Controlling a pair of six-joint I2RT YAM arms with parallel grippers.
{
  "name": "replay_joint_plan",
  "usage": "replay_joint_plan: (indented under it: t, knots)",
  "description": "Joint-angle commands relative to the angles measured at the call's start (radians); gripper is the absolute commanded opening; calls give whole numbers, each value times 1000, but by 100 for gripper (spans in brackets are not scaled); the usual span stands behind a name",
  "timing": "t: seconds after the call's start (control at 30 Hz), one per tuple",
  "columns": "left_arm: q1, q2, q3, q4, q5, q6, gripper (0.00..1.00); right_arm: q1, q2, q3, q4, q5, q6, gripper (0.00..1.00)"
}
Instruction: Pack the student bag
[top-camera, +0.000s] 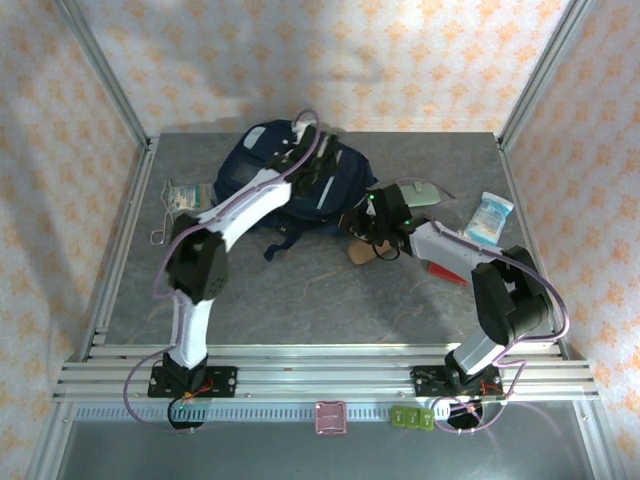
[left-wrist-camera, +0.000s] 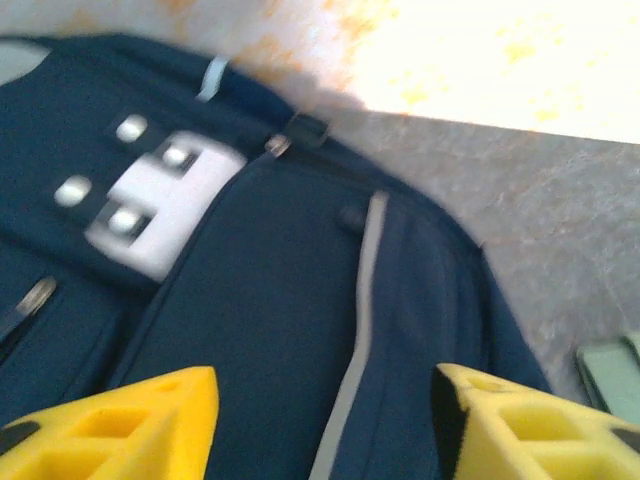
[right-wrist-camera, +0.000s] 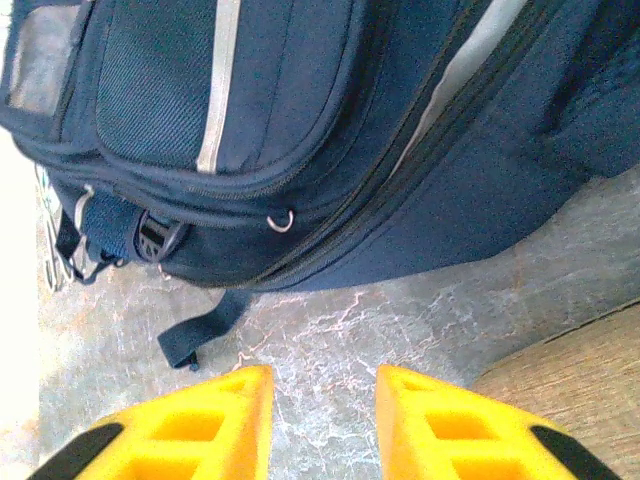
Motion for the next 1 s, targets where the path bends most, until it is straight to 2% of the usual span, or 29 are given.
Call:
replay_joint_plan:
  t: [0.0, 0.17, 0.37, 0.53, 0.77, 0.83, 0.9, 0.97]
  knots:
    - [49, -249, -271, 210, 39, -68, 65, 27, -34, 2, 74, 11, -44, 35]
    - [137, -422, -630, 317, 130, -170, 67, 69, -29, 13, 102, -4, -71, 38]
    - [209, -466, -916, 532, 256, -339, 72, 92, -28, 3, 135, -9, -62, 40]
    - [217, -383, -944, 593, 279, -420, 73, 105, -40, -24, 170, -21, -48, 43]
    - [245, -270, -950, 737, 263, -469, 73, 111, -53, -54, 186, -23, -42, 43]
    - [247, -239, -934, 759, 264, -475, 71, 116, -50, -63, 193, -26, -43, 43]
    - [254, -209, -909, 764, 290, -482, 65, 120, -45, -70, 202, -31, -43, 42]
    - [262, -186, -889, 763, 320, -485, 45, 127, -36, -78, 212, -39, -47, 40]
